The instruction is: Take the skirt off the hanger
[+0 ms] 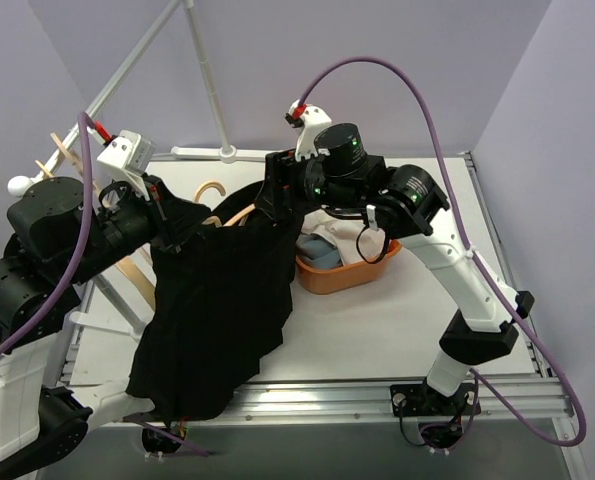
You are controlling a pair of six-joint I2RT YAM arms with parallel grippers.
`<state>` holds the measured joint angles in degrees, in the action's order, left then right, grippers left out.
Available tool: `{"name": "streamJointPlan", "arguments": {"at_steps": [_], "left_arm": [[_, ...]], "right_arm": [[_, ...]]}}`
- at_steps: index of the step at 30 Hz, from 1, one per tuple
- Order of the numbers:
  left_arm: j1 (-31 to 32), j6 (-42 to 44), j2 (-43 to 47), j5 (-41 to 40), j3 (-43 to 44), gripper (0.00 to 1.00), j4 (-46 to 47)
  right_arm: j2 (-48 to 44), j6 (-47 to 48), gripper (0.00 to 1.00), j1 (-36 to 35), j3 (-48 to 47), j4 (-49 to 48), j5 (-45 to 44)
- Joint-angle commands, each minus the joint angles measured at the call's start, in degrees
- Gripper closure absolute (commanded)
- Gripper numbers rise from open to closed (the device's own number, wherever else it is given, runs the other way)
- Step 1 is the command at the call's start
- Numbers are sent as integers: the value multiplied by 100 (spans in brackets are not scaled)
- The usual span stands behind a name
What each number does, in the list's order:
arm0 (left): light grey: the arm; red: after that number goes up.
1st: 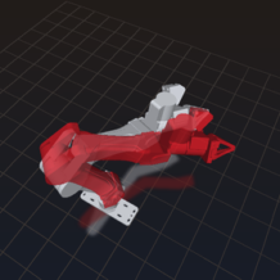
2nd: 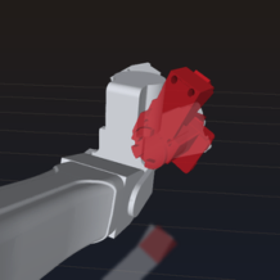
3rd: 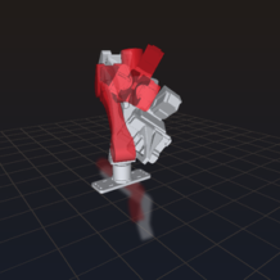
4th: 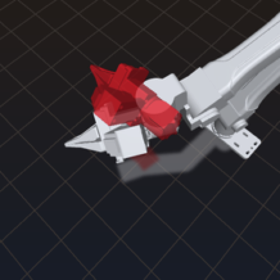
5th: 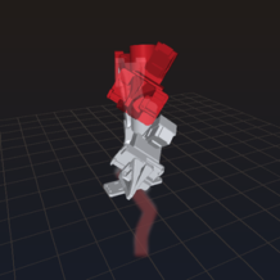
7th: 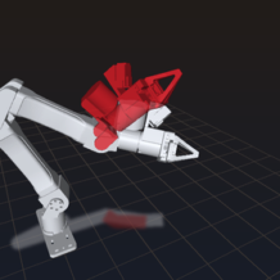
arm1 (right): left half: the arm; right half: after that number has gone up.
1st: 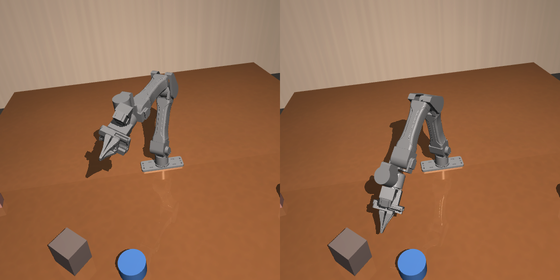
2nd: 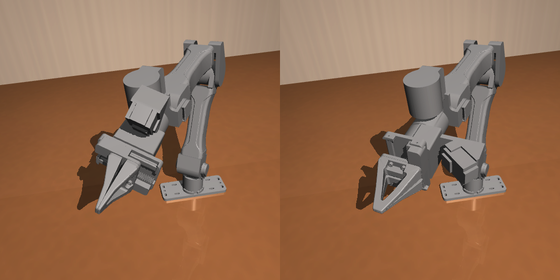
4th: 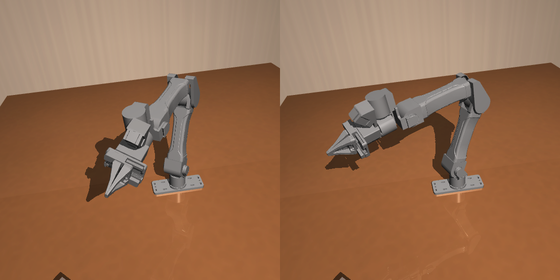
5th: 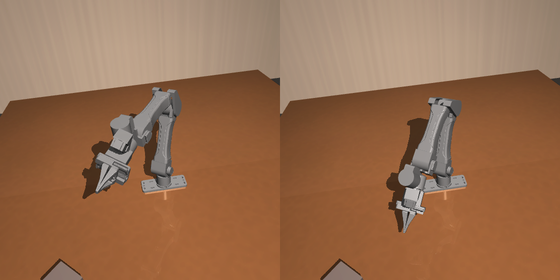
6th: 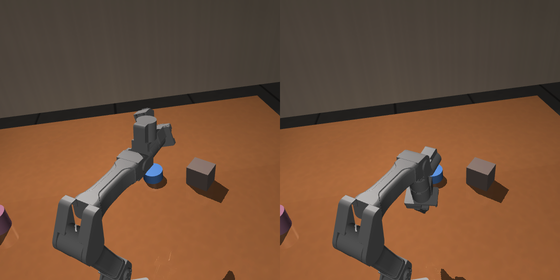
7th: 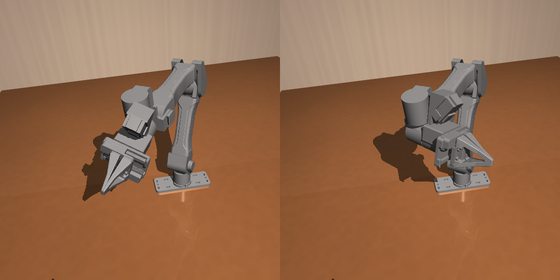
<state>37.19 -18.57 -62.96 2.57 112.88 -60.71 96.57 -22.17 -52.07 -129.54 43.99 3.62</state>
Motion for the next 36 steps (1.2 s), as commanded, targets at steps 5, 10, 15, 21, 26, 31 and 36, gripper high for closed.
{"name": "streamJointPlan", "arguments": {"at_steps": [5, 10, 15, 21, 26, 31, 36], "left_arm": [[8, 117, 135, 253, 15, 98, 797], [16, 134, 152, 428, -38, 98, 946], [16, 231, 310, 902, -178, 98, 1236], [16, 319, 749, 1378, -591, 98, 1694], [16, 319, 1092, 1650, -873, 98, 1984], [8, 363, 1356, 1774, -1031, 98, 2028], [16, 258, 1497, 1116, -1101, 98, 2098]], "right_arm": [[46, 205, 46, 154, -187, 523, -739], [2, 284, 58, 372, 86, 427, -837], [45, 293, 94, 584, 148, 339, -950], [98, 336, 100, 856, 156, 444, -1267], [99, 380, 100, 1330, 420, 523, -1329], [-24, 433, 100, 1613, 946, 269, -960], [-489, 381, 100, 1586, 1640, -197, -310]]}}
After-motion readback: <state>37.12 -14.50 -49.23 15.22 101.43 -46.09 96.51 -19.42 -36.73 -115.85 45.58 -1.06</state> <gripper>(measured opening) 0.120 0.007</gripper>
